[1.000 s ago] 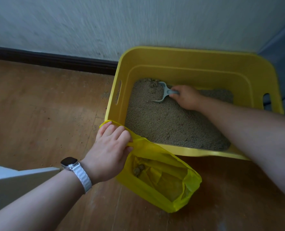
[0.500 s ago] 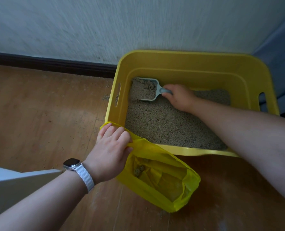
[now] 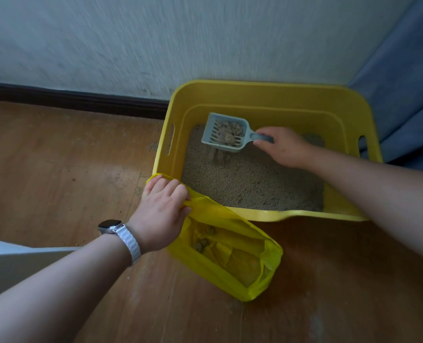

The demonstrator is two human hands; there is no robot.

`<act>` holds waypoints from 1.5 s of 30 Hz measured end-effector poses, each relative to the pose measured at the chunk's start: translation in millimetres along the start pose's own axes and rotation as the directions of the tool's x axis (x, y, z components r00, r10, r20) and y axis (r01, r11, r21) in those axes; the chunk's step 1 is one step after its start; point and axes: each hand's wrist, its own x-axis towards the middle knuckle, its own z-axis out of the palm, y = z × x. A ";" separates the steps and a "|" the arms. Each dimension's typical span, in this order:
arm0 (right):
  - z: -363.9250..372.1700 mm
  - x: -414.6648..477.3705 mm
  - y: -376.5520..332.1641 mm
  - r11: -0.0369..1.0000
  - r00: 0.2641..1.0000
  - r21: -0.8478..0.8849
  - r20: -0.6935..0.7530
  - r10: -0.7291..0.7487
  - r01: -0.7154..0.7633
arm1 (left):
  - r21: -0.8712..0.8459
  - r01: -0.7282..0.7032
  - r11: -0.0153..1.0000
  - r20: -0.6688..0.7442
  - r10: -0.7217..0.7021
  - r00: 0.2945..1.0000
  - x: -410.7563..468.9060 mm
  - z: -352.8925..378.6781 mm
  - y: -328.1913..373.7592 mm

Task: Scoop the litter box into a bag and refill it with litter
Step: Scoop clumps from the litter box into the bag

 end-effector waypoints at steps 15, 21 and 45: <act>-30.5 -72.9 7.6 0.991 0.994 -0.096 -0.069 0.089 -0.095 | 0.008 0.017 1.000 0.012 -0.017 1.000 -0.1 -0.1 2.6; -29.3 -82.8 5.1 0.989 0.997 -0.125 -0.037 0.071 -0.075 | 0.010 0.033 0.999 0.023 -0.033 0.999 0.8 -0.4 5.6; 9.1 -146.6 -23.1 0.819 0.886 -0.433 -0.090 -0.454 0.376 | 0.005 0.052 0.999 0.018 -0.052 0.998 -0.1 -5.1 8.8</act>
